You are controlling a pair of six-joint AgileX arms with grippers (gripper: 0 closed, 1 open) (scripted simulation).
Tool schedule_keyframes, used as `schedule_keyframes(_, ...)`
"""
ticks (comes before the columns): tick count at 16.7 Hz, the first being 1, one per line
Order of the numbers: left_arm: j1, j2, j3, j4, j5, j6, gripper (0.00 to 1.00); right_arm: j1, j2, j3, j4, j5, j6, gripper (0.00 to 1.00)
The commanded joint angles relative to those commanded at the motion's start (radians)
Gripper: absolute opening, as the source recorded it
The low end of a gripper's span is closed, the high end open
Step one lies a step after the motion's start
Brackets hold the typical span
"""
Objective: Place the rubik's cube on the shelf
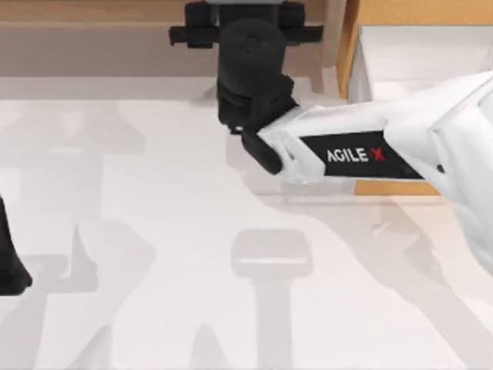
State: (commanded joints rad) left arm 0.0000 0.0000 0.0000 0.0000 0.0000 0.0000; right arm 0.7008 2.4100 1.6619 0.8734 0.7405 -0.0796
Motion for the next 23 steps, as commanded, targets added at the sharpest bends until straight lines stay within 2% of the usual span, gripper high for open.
schedule_keyframes(10, 0.000, 0.000, 0.000, 0.000, 0.000, 0.000, 1.00, -0.055, 0.108, 0.219, -0.116, -0.060, 0.008, 0.00)
schedule_keyframes(16, 0.000, 0.000, 0.000, 0.000, 0.000, 0.000, 1.00, -0.060, 0.116, 0.239, -0.127, -0.066, 0.010, 0.00)
schedule_keyframes(23, 0.000, 0.000, 0.000, 0.000, 0.000, 0.000, 1.00, -0.060, 0.116, 0.239, -0.127, -0.066, 0.010, 0.53)
